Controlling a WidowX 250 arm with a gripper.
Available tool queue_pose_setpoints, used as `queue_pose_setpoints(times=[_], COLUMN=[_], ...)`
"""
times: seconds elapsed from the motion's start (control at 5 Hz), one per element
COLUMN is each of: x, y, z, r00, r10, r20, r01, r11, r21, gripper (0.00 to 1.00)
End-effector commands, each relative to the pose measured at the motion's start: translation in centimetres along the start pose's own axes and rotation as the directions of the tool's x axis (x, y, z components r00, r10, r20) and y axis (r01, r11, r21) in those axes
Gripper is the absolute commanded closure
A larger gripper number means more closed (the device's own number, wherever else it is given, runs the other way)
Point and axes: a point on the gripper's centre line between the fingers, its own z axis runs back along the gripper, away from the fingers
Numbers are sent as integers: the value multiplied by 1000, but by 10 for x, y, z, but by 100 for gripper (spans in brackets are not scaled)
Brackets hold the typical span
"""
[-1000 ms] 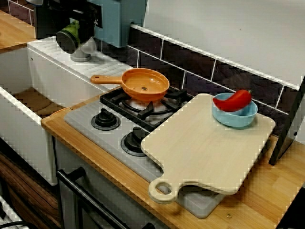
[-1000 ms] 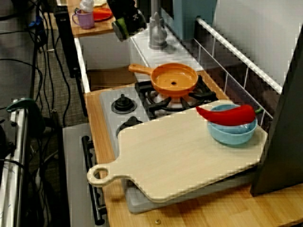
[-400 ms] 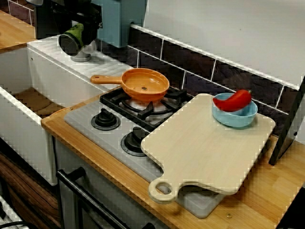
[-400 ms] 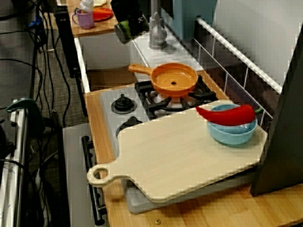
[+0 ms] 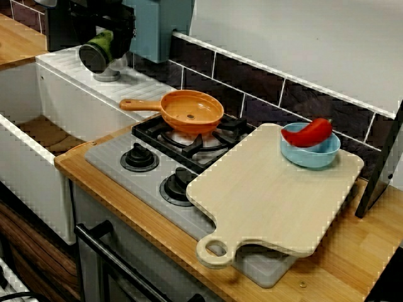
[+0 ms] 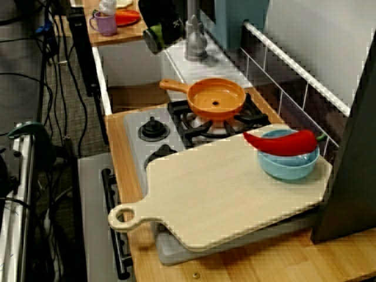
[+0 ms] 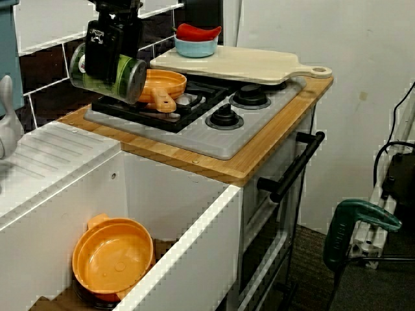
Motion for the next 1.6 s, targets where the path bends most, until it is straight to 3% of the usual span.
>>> queue_pose_setpoints(times=[0.0,0.2,0.4,1.0,1.4], x=[-9,-19,-22,-7,-14], y=[-46,-78,-103,-131,-138], z=[31,40,46,42,18], r00=[974,951,943,944,937], r10=[-122,-144,-190,-106,-62], r20=[189,273,272,312,343], r01=[148,180,222,165,123], r11=[981,977,971,971,979], r21=[-126,-114,-92,-172,-161], gripper=[0,0,0,0,0])
